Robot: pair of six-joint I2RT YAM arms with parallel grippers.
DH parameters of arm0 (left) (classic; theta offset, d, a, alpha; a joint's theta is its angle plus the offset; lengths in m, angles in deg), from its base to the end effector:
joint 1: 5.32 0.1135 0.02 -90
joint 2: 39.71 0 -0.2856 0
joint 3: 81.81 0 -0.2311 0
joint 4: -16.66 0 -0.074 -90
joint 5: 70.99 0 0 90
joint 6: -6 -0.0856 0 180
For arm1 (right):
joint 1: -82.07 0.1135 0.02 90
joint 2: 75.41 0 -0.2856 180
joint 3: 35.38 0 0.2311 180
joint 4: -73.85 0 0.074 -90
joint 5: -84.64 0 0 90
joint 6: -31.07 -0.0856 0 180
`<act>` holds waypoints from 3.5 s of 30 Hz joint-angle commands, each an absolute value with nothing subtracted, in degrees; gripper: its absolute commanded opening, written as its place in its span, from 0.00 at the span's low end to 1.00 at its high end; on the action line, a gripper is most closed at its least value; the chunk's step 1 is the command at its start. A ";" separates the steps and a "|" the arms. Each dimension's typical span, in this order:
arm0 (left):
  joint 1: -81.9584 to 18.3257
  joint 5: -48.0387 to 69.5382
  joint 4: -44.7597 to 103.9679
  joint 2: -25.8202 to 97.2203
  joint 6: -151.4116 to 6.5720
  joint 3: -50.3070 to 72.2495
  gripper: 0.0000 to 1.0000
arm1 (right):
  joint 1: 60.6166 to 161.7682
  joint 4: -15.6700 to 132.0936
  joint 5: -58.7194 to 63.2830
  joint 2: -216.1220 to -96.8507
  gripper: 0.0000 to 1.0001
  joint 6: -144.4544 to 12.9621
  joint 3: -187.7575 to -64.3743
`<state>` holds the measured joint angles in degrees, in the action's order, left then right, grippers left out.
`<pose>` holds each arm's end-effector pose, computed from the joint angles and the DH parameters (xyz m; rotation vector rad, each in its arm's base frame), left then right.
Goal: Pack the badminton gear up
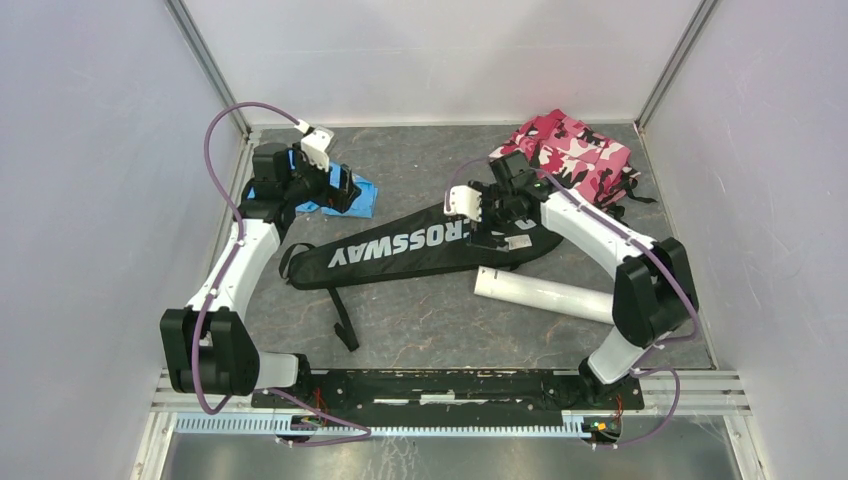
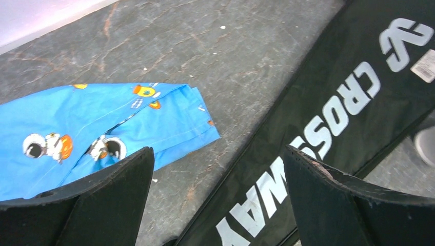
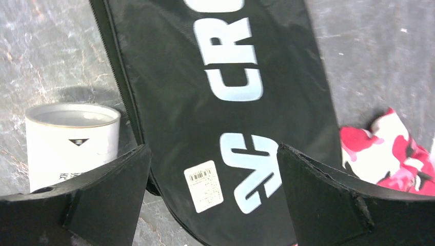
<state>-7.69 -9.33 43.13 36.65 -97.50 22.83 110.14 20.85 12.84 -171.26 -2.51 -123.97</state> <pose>0.3143 -0.0537 0.3181 0.5757 1.9250 -0.3821 0.3010 0.1908 0.2335 -1.7980 1.8182 0.2306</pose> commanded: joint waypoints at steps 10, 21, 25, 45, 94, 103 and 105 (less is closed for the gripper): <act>-7.61 5.46 37.71 31.23 -91.20 22.04 1.00 | 96.58 34.58 14.81 -156.47 0.98 -28.21 -125.28; -7.58 5.18 33.68 23.43 -86.37 27.73 1.00 | 94.27 48.32 -3.41 -139.32 0.98 -39.08 -109.50; -7.54 5.36 27.93 18.10 -84.63 32.40 1.00 | 94.24 51.66 -6.79 -134.22 0.98 -40.57 -104.96; -7.59 1.55 21.84 9.66 -81.44 38.84 1.00 | 94.05 55.39 -0.66 -124.20 0.98 -38.34 -96.76; -6.55 0.97 23.71 7.14 -81.28 40.79 1.00 | 89.61 54.17 2.33 -121.78 0.98 -35.46 -94.77; -6.46 1.36 23.72 6.68 -81.62 40.84 1.00 | 89.34 54.06 2.53 -121.54 0.98 -35.46 -94.81; -6.46 1.31 23.80 6.53 -81.65 40.82 1.00 | 89.33 54.07 2.53 -121.48 0.98 -35.46 -94.82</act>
